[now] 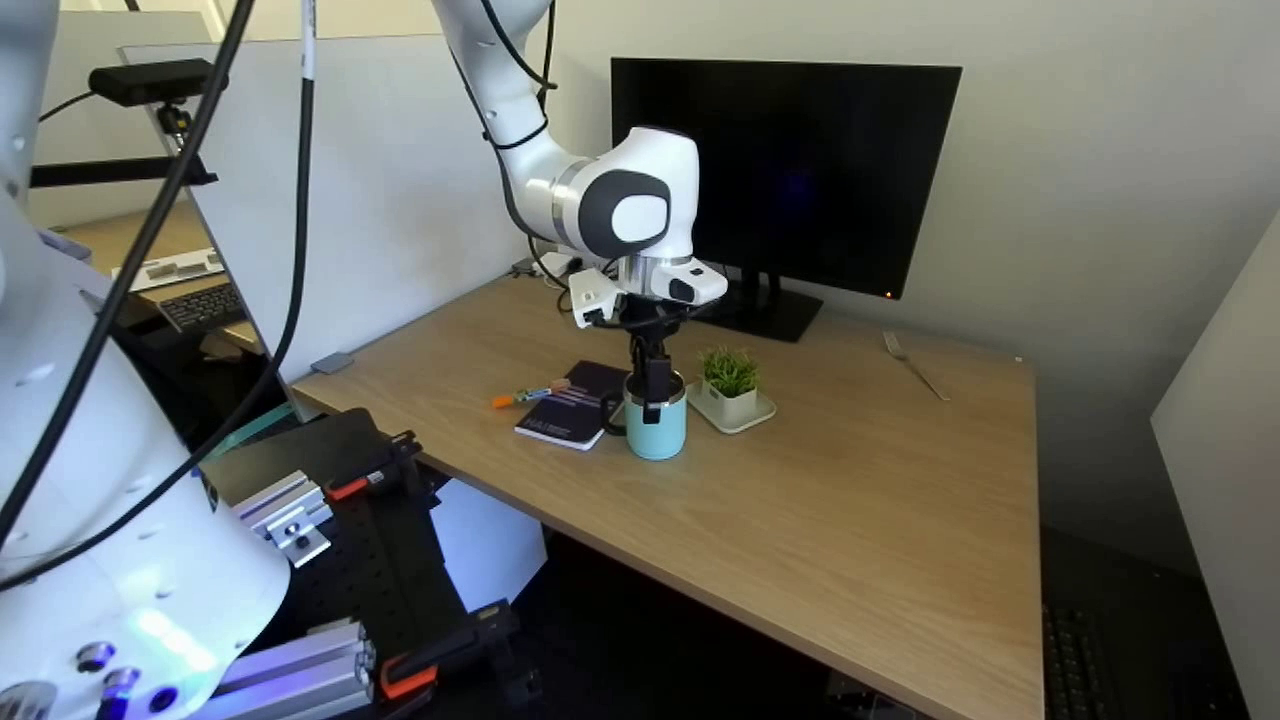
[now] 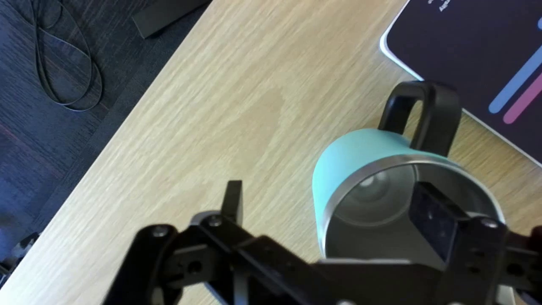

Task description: Move the green thermos to the right

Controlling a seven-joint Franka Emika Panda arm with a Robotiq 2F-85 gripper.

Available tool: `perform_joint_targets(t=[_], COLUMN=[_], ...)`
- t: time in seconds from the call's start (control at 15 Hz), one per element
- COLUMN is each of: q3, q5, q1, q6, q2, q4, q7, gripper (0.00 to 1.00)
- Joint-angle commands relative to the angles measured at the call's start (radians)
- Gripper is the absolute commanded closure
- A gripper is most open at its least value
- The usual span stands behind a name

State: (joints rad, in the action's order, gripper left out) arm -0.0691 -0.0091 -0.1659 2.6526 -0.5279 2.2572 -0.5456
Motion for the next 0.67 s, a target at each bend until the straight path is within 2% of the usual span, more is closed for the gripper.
perform_joint_targets(t=[0.0,0.4,0.47,0.53,0.6], q3=[-0.004,-0.023,-0.028,-0.033,-0.036], q5=[0.053,0.093,0.094,0.090,0.088], q1=[-0.012,-0.025,-0.029,-0.037,-0.043], q6=[0.055,0.085,0.090,0.093,0.095], q2=[-0.025,-0.100,-0.107,-0.108,-0.109], q4=[0.006,-0.021,-0.024,-0.023,-0.024], q7=[-0.005,-0.011,-0.013,-0.017,-0.019], gripper=[0.00,0.00,0.25,0.26,0.34])
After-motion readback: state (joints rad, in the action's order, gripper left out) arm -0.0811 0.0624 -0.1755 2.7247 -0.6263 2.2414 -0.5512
